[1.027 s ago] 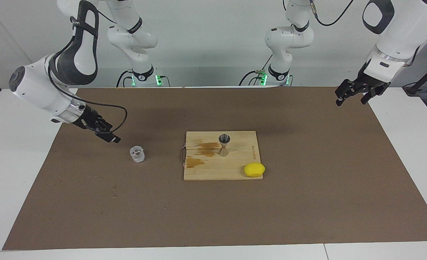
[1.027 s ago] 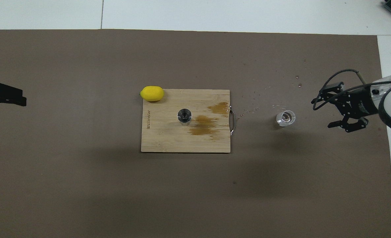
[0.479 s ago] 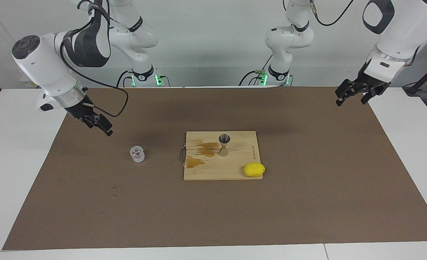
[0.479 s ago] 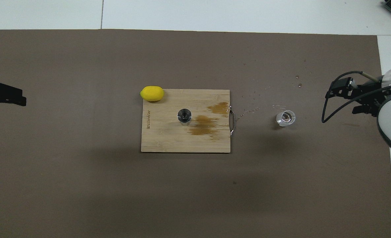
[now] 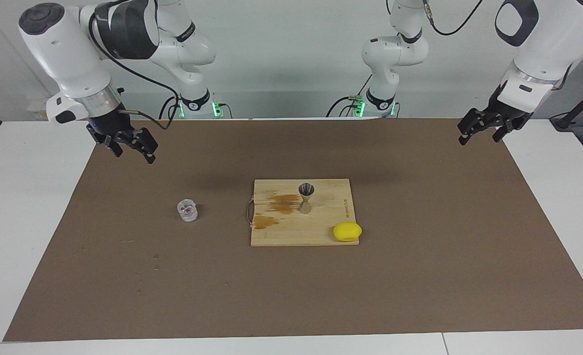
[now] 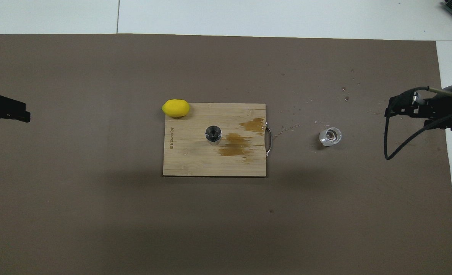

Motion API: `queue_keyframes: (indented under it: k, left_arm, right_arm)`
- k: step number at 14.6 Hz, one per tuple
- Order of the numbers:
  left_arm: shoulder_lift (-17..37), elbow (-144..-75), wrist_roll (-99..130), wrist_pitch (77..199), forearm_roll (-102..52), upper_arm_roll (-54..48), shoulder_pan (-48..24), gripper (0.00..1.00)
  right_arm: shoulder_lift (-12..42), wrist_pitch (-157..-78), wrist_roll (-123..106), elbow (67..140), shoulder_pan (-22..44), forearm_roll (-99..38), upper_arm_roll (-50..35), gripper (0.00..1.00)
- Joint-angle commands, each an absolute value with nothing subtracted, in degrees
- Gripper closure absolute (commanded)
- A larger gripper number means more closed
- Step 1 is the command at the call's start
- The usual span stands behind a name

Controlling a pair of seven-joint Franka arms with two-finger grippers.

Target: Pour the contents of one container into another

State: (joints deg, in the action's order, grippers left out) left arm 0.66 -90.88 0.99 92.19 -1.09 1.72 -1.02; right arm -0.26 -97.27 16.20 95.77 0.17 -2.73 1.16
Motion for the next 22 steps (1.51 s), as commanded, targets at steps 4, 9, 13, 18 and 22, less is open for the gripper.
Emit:
queue_keyframes:
  k: [4,9,13,18,22]
  left_arm:
    - [1.05,-89.38,2.20,91.14,0.35,2.37,-2.02,0.00]
    - [1.05,-89.38,2.37,91.41,0.26,1.94,-2.02,0.00]
    - [1.05,-89.38,3.86,91.41,0.26,1.50,-2.11,0.00]
    - [0.97,-89.38,4.13,91.14,0.26,1.49,-2.11,0.00]
    - [0.97,-89.38,4.13,91.23,0.26,1.49,-2.11,0.00]
  right_arm:
    - [-4.83,-93.60,16.26,97.47,-0.70,-2.37,2.55,0.00]
    - [-1.23,-90.88,15.73,92.64,-1.14,-1.58,2.37,0.00]
    - [-1.49,-90.97,12.74,93.16,1.05,2.44,1.32,0.00]
    - [-1.67,-90.44,9.95,91.32,1.76,3.16,1.49,0.00]
    - [-1.85,-88.95,8.44,91.32,0.09,2.37,1.67,0.00]
